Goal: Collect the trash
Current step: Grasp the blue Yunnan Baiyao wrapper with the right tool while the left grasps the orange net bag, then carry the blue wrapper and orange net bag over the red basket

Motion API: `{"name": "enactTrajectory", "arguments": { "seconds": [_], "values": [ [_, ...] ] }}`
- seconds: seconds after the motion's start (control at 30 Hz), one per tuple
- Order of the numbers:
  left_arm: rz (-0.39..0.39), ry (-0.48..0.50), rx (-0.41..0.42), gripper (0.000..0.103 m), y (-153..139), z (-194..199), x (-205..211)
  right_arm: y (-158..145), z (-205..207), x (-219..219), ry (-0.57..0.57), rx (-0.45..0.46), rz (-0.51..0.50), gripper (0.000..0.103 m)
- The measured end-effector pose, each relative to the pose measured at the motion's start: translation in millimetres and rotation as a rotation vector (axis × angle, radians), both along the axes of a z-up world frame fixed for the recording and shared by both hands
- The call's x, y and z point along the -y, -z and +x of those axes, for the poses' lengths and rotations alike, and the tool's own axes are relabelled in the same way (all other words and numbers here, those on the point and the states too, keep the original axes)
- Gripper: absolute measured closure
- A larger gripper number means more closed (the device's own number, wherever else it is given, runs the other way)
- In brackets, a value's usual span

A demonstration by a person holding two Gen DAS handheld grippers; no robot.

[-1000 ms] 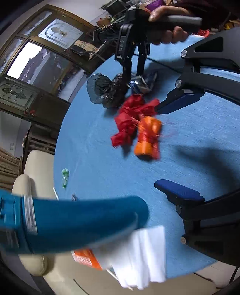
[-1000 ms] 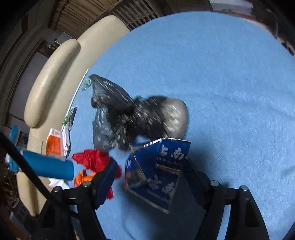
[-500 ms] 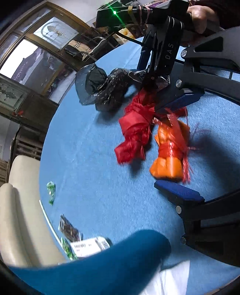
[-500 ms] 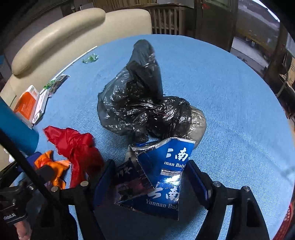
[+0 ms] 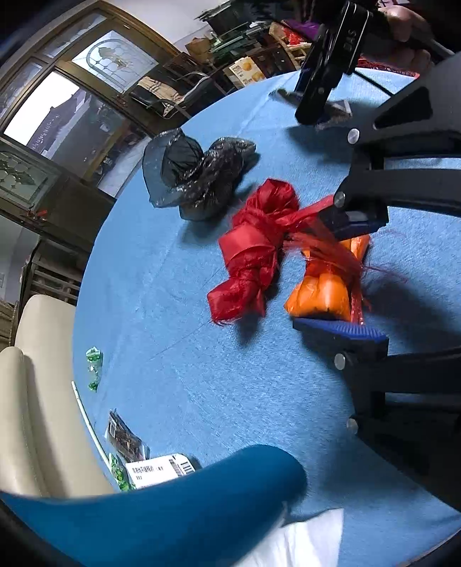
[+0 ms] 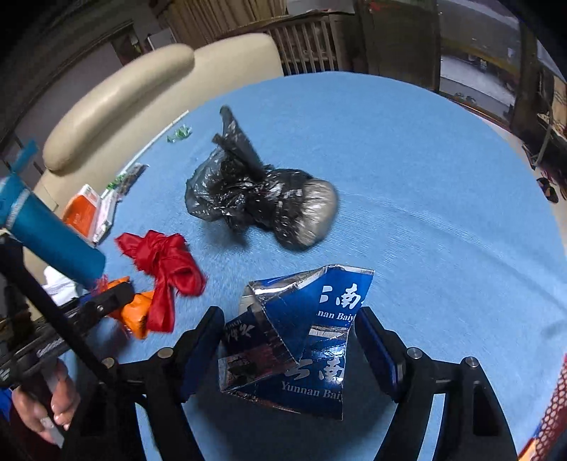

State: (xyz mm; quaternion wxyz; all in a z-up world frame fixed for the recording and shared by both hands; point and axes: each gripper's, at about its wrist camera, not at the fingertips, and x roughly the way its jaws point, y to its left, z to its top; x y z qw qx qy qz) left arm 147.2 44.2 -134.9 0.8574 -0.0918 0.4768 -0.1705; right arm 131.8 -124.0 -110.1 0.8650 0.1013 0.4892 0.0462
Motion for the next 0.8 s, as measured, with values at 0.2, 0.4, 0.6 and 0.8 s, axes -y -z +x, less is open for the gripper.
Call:
{"name": "enactTrajectory", "arguments": {
  "seconds": [0.2, 0.4, 0.6, 0.8],
  "values": [
    [0.01, 0.037, 0.004, 0.064, -2, -29, 7, -21, -40, 24, 0.024, 0.053, 0.028, 0.025],
    [0.009, 0.067, -0.001, 0.066, -6, -61, 11, -25, -69, 37, 0.047, 0.07, 0.041, 0.025],
    [0.003, 0.094, 0.023, 0.066, -25, -84, 21, -32, -99, 49, 0.056, 0.103, 0.058, 0.025],
    [0.053, 0.136, 0.105, 0.066, -60, -102, 44, -52, -125, 65, 0.078, 0.163, 0.072, 0.025]
  ]
}}
